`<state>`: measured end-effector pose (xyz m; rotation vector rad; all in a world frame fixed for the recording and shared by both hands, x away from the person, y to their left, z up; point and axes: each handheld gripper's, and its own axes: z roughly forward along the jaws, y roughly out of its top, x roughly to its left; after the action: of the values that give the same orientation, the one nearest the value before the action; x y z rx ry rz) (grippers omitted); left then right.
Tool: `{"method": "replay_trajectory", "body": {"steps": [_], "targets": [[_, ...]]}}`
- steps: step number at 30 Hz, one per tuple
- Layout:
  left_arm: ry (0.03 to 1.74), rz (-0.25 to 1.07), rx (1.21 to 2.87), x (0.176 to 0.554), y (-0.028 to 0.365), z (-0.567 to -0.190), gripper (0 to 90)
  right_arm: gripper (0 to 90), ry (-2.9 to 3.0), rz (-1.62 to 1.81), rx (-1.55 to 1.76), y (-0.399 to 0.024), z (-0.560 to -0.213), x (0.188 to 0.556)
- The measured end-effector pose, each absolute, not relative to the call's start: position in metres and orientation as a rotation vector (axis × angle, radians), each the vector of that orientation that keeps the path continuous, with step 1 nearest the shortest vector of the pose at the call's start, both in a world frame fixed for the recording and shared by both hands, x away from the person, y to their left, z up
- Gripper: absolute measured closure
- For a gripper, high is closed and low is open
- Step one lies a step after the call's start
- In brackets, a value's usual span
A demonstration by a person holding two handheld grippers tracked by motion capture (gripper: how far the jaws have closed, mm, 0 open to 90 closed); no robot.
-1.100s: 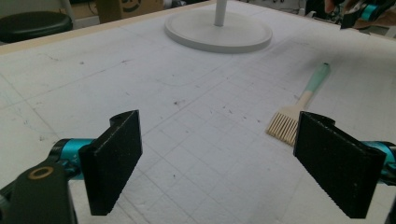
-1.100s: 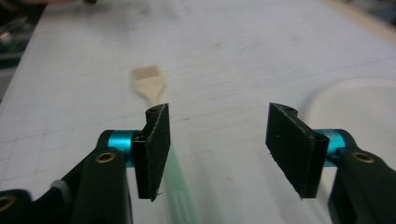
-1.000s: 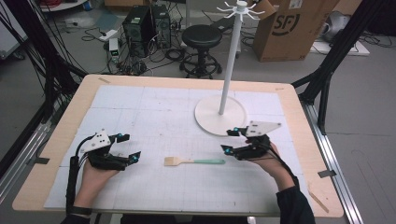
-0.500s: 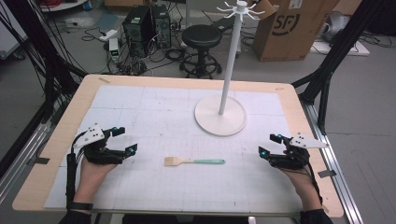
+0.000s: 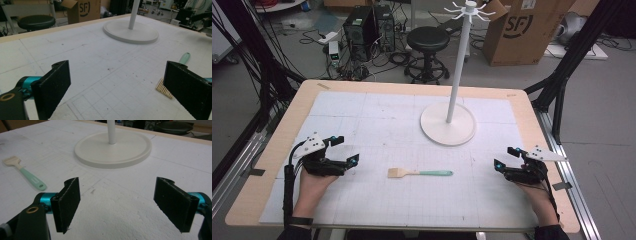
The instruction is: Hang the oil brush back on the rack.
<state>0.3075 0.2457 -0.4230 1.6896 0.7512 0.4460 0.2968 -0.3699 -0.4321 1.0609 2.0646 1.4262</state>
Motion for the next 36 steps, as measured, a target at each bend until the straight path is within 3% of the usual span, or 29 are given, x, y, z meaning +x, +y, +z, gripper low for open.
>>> {"method": "replay_trajectory", "body": {"steps": [14, 36], "targets": [[0.684, 0.383, 1.698, 0.307, 0.231, -0.412, 7.9, 20.7, 2.084, 1.409, 1.053, -0.371, -0.433, 0.298], [0.477, 0.216, 1.925, 0.323, 0.119, -0.420, 14.5, 20.9, 2.106, 1.408, 1.048, -0.374, -0.436, 0.302]]}}
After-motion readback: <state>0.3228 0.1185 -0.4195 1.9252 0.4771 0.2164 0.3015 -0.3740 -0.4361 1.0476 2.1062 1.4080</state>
